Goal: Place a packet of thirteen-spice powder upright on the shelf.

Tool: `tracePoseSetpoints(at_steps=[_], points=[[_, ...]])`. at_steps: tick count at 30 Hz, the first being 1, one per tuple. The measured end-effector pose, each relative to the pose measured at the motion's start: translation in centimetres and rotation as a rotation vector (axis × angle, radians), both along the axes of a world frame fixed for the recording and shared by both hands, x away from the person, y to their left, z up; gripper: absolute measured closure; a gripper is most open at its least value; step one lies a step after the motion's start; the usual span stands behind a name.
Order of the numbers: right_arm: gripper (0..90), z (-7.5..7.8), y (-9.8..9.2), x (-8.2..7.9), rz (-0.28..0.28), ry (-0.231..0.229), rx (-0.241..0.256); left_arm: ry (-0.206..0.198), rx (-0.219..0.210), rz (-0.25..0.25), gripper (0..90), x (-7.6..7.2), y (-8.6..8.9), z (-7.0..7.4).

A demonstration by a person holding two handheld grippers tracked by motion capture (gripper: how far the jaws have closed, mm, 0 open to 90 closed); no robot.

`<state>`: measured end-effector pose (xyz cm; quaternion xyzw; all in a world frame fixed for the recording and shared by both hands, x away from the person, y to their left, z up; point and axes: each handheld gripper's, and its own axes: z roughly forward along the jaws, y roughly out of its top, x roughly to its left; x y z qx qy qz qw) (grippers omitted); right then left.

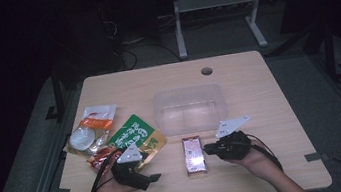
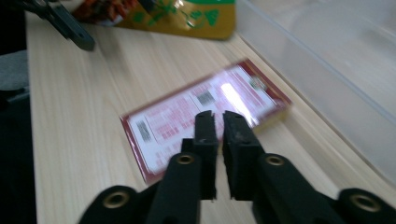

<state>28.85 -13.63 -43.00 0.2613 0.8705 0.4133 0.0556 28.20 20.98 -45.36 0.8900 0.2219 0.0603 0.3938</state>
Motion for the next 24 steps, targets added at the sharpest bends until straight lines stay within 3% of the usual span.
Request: tracePoseSetpoints(at_steps=[5,10,15,24], points=[[89.7,0.3,2.4,0.8,0.065,0.013,0.031,0.01,-0.003,0.008,12.7,0.0,0.3,0.0],[89.7,0.4,4.3,0.9,0.116,0.009,0.026,-0.001,-0.014,0.008,12.7,0.0,0.3,0.1],[89.8,0.5,6.8,0.6,0.184,-0.03,-0.006,-0.008,-0.011,0.008,12.7,-0.2,0.3,0.0],[89.8,-0.4,8.6,0.0,0.228,-0.005,-0.047,-0.01,-0.018,0.003,12.7,0.0,0.4,0.1]])
